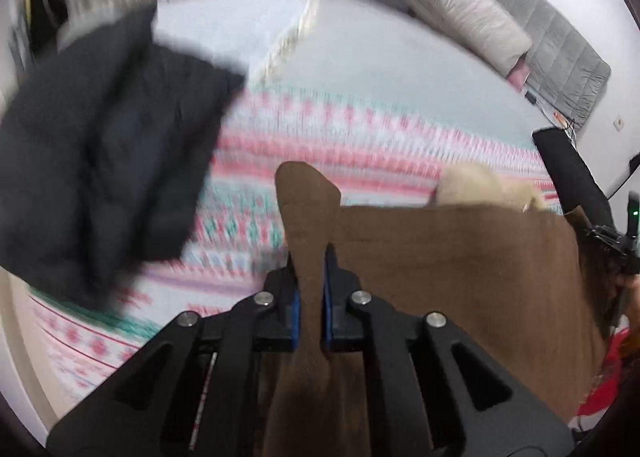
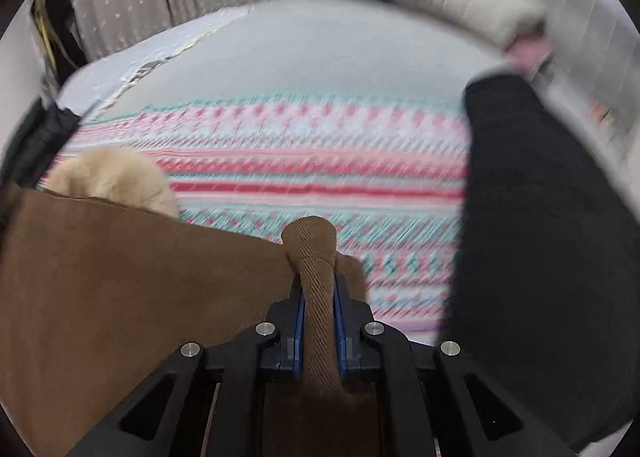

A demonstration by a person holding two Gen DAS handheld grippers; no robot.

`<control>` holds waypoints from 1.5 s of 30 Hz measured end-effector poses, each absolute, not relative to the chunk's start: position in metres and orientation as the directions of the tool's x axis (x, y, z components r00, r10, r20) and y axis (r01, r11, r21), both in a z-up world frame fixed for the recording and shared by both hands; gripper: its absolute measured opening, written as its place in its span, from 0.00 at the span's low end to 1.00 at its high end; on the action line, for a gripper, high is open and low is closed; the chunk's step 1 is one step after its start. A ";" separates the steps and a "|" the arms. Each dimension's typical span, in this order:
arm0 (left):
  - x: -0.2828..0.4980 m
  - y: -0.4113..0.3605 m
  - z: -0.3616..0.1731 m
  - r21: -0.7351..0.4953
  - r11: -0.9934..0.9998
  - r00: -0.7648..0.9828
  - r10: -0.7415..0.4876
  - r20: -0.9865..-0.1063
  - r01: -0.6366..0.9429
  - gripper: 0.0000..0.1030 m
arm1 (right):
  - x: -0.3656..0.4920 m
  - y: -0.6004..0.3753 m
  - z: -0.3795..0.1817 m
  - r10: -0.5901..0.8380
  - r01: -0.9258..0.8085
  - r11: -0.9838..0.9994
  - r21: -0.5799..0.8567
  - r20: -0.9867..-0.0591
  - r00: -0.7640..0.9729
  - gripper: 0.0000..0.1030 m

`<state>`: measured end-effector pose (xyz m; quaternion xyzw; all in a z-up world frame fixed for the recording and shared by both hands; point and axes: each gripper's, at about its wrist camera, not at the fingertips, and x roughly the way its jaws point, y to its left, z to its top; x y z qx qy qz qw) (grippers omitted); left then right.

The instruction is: Fold large clothes

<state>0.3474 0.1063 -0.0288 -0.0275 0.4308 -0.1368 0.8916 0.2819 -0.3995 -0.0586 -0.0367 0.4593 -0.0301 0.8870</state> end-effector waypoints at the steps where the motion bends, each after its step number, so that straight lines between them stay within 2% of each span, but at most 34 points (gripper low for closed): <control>1: 0.343 0.104 -0.019 -0.151 0.963 0.628 -0.261 -0.734 0.223 0.10 | 0.277 -0.396 -0.053 -0.120 0.030 0.991 -0.128 -0.784 0.609 0.10; 3: 0.348 0.099 -0.022 -0.119 0.968 0.632 -0.236 -0.738 0.223 0.10 | 0.274 -0.395 -0.046 -0.162 0.070 0.986 -0.153 -0.747 0.645 0.10; 6: 0.366 0.090 -0.064 -0.048 0.975 0.581 -0.168 -0.797 0.216 0.12 | 0.284 -0.399 -0.064 -0.178 0.094 0.984 -0.152 -0.776 0.605 0.11; 9: 0.366 0.080 -0.096 0.055 0.976 0.569 -0.076 -0.819 0.210 0.19 | 0.293 -0.400 -0.099 -0.222 0.101 0.975 -0.199 -0.806 0.549 0.20; 12: 0.360 0.080 -0.080 0.106 0.977 0.591 -0.024 -0.807 0.183 0.31 | 0.287 -0.409 -0.097 -0.234 0.157 0.972 -0.175 -0.784 0.574 0.29; 15: 0.350 0.094 -0.053 0.164 0.983 0.635 0.078 -0.768 0.078 0.31 | 0.268 -0.413 -0.077 -0.228 0.185 0.972 -0.144 -0.762 0.606 0.33; 18: 0.326 0.098 -0.023 0.029 0.998 0.673 -0.018 -0.739 0.058 0.31 | 0.243 -0.406 -0.052 -0.132 0.180 0.984 -0.012 -0.729 0.671 0.38; 19: 0.322 0.089 -0.020 0.001 0.996 0.676 -0.058 -0.735 0.086 0.31 | 0.236 -0.395 -0.047 -0.069 0.143 0.989 0.045 -0.711 0.700 0.45; 21: 0.317 0.064 -0.030 -0.026 0.987 0.653 -0.123 -0.747 0.157 0.40 | 0.236 -0.366 -0.047 0.004 0.061 0.996 0.068 -0.698 0.716 0.50; 23: 0.323 0.048 -0.052 0.015 0.983 0.611 -0.101 -0.785 0.181 0.41 | 0.250 -0.336 -0.061 0.060 -0.025 0.998 0.059 -0.726 0.685 0.50; 24: 0.331 0.046 -0.071 0.072 0.983 0.582 -0.042 -0.812 0.171 0.41 | 0.256 -0.332 -0.068 0.050 -0.028 0.999 0.042 -0.740 0.671 0.50; 26: 0.339 0.062 -0.088 0.122 0.983 0.569 0.024 -0.822 0.135 0.41 | 0.266 -0.350 -0.081 0.017 0.023 0.999 0.043 -0.752 0.659 0.50; 27: 0.343 0.072 -0.093 0.215 0.972 0.574 0.123 -0.810 0.094 0.42 | 0.267 -0.368 -0.084 0.013 0.068 0.995 0.076 -0.755 0.656 0.50; 28: 0.345 0.078 -0.094 0.255 0.964 0.574 0.167 -0.802 0.076 0.53 | 0.268 -0.396 -0.088 -0.024 0.147 0.985 0.089 -0.775 0.632 0.50; 29: 0.348 0.091 -0.092 0.240 0.969 0.563 0.165 -0.810 0.060 0.55 | 0.266 -0.413 -0.089 -0.037 0.181 0.979 0.097 -0.784 0.619 0.49; 30: 0.349 0.098 -0.088 0.247 0.968 0.557 0.183 -0.810 0.042 0.54 | 0.261 -0.432 -0.089 -0.040 0.209 0.971 0.113 -0.790 0.612 0.44; 31: 0.348 0.101 -0.084 0.298 0.954 0.561 0.237 -0.794 0.019 0.53 | 0.256 -0.445 -0.086 -0.065 0.227 0.970 0.089 -0.803 0.592 0.30; 32: 0.344 0.102 -0.080 0.332 0.943 0.562 0.271 -0.781 0.006 0.53 | 0.250 -0.449 -0.082 -0.076 0.226 0.971 0.072 -0.809 0.583 0.29; 34: 0.331 0.104 -0.067 0.311 0.950 0.571 0.257 -0.780 -0.002 0.53 | 0.230 -0.446 -0.067 -0.102 0.220 0.975 0.043 -0.789 0.606 0.33; 36: 0.299 0.094 -0.045 0.240 0.970 0.618 0.168 -0.768 0.035 0.53 | 0.207 -0.431 -0.051 -0.112 0.192 0.981 0.017 -0.760 0.641 0.40; 38: 0.272 0.079 -0.036 0.203 0.974 0.652 0.089 -0.753 0.101 0.60 | 0.183 -0.406 -0.041 -0.071 0.140 0.990 0.034 -0.728 0.682 0.53; 39: 0.251 0.068 -0.033 0.176 0.973 0.663 0.031 -0.748 0.152 0.69 | 0.175 -0.396 -0.041 -0.047 0.108 0.993 0.039 -0.718 0.695 0.56; 40: 0.235 0.060 -0.034 0.150 0.970 0.663 -0.015 -0.748 0.192 0.74 | 0.168 -0.382 -0.042 -0.022 0.073 0.997 0.041 -0.712 0.702 0.61; 42: 0.218 0.054 -0.043 0.123 0.964 0.644 -0.060 -0.762 0.236 0.74 | 0.152 -0.359 -0.050 0.021 0.013 0.999 0.043 -0.713 0.701 0.63; 45: 0.201 0.060 -0.071 0.134 0.964 0.600 -0.031 -0.800 0.229 0.74 | 0.133 -0.352 -0.076 0.044 -0.001 0.998 0.058 -0.742 0.669 0.63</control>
